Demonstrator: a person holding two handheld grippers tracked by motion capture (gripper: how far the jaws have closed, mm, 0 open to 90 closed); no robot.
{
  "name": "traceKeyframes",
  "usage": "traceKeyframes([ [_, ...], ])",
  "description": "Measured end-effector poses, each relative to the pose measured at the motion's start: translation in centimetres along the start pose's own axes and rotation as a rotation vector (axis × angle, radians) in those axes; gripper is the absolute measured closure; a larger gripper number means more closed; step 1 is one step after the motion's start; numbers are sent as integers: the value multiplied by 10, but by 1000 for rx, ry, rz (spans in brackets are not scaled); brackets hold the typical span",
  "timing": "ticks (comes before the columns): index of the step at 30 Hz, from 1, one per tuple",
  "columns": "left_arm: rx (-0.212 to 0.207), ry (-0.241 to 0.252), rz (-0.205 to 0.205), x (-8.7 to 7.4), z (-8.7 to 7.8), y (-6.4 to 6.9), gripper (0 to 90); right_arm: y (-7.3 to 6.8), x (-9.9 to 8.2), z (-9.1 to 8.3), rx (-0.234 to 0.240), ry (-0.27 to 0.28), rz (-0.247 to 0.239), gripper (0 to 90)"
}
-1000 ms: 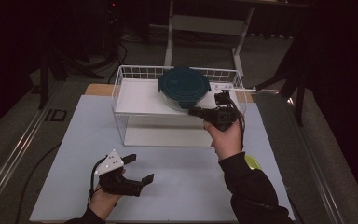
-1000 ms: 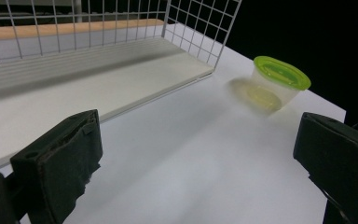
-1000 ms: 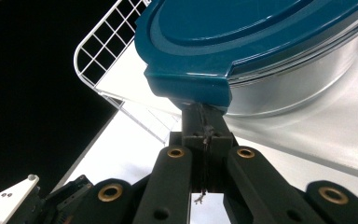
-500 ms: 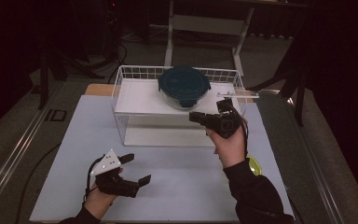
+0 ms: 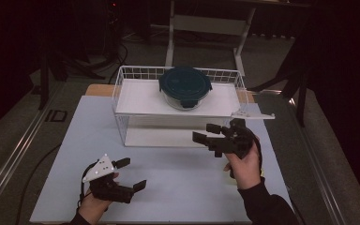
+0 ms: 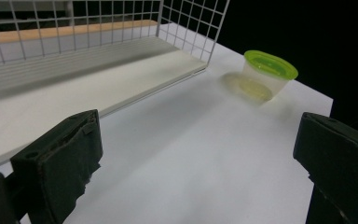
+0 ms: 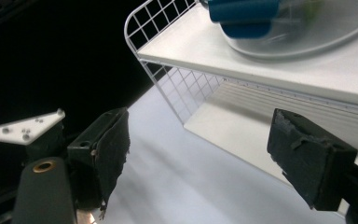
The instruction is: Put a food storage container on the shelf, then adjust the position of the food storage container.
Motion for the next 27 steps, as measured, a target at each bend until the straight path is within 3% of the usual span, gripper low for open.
traceKeyframes([
  [4, 5, -13, -8, -5, 2, -2, 9, 3, -9, -12, 17, 11, -36, 185],
  [7, -3, -17, -6, -6, 4, -2, 9, 8, -21, -27, 6, 35, -105, 154],
  [18, -25, -22, 21, -10, 10, 2, 9, 19, -50, -52, -41, 8, -158, 141],
  [20, -34, -15, 14, -10, 10, 2, 9, 23, -56, -56, -55, 5, -166, 175],
  [21, -35, -17, 22, -11, 11, 2, 10, 27, -62, -60, -76, 5, -171, 261],
  [22, -35, -17, 22, -11, 11, 2, 10, 27, -62, -60, -76, 5, -171, 261],
  [23, -41, -21, 27, -12, 12, 3, 9, 33, -68, -64, -93, 2, -157, 326],
  [24, -41, -21, 27, -12, 12, 3, 10, 33, -68, -64, -93, 2, -157, 326],
  [27, -52, -22, 38, -12, 12, 5, 10, 47, -79, -75, -152, -11, -154, 444],
])
Point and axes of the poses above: each handheld gripper's, and its own axes: z roughly forward along the jaws, x roughly out of its top, y roughly to its right, the point moved 6 cm from there along z, roughly forward along the jaws, and after that the axes turned 2 degrees about y, right-handed, at the moved point
